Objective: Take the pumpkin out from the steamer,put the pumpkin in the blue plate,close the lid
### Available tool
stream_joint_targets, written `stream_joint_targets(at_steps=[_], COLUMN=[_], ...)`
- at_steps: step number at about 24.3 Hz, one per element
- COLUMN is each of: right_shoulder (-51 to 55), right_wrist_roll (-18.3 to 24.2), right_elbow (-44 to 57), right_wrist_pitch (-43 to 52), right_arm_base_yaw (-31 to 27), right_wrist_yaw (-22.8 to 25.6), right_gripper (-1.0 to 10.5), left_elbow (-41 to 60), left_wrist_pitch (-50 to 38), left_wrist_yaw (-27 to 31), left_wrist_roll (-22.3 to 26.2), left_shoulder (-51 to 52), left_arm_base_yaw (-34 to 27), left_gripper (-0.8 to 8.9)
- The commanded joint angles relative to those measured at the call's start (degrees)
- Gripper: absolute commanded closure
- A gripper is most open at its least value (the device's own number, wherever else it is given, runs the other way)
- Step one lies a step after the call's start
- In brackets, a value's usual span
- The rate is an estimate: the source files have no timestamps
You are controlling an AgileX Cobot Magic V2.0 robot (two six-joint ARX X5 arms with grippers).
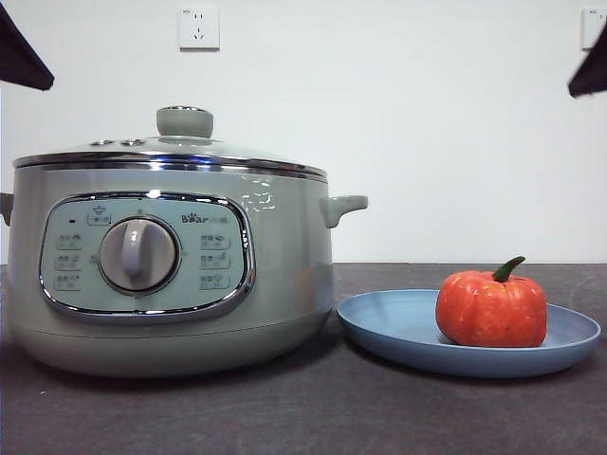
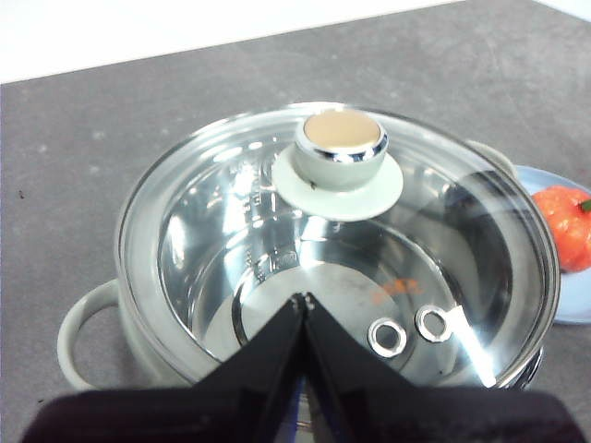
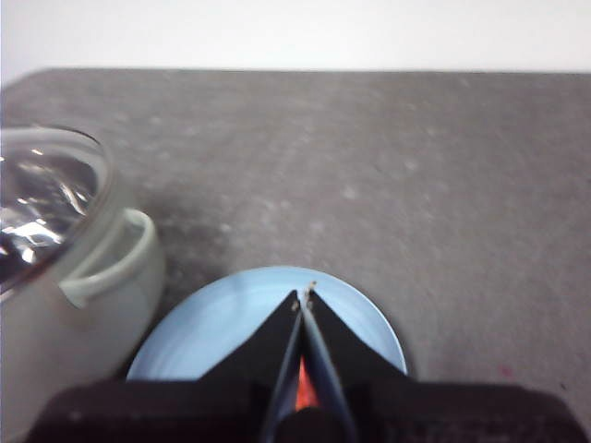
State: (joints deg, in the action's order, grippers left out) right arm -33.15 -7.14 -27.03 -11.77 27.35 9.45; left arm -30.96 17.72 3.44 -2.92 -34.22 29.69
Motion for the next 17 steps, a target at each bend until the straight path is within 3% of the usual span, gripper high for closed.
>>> stream_joint_targets(at_steps=[1,12,14,17], right_shoulder=[0.22,0.22,0.22,0.22], right_wrist_roll=[-0.9,-0.9,-0.9,-0.9], right_elbow=[0.35,0.35,0.35,0.35], right_wrist_pitch=[-1.18,-5.11,-5.14,-5.18], right_arm_base_yaw=[0.04,0.04,0.04,0.04], right_wrist_yaw=[0.39,1.16,1.16,1.16], right_gripper=[9.5,9.5,9.5,9.5], left_elbow=[0.02,0.02,0.02,0.07], left_wrist_pitch=[-0.24,0.48,1.88,5.27], left_wrist_yaw=[-0.02,-0.55,-0.22,-2.62], left_wrist_roll=[-0.48,-0.48,-0.02,4.74], left_shoulder=[-0.26,-0.48,2.01,12.63], left_arm_base_yaw=[-0.02,-0.02,-0.59,-5.22], left_gripper=[8.17,8.17,8.17,8.17])
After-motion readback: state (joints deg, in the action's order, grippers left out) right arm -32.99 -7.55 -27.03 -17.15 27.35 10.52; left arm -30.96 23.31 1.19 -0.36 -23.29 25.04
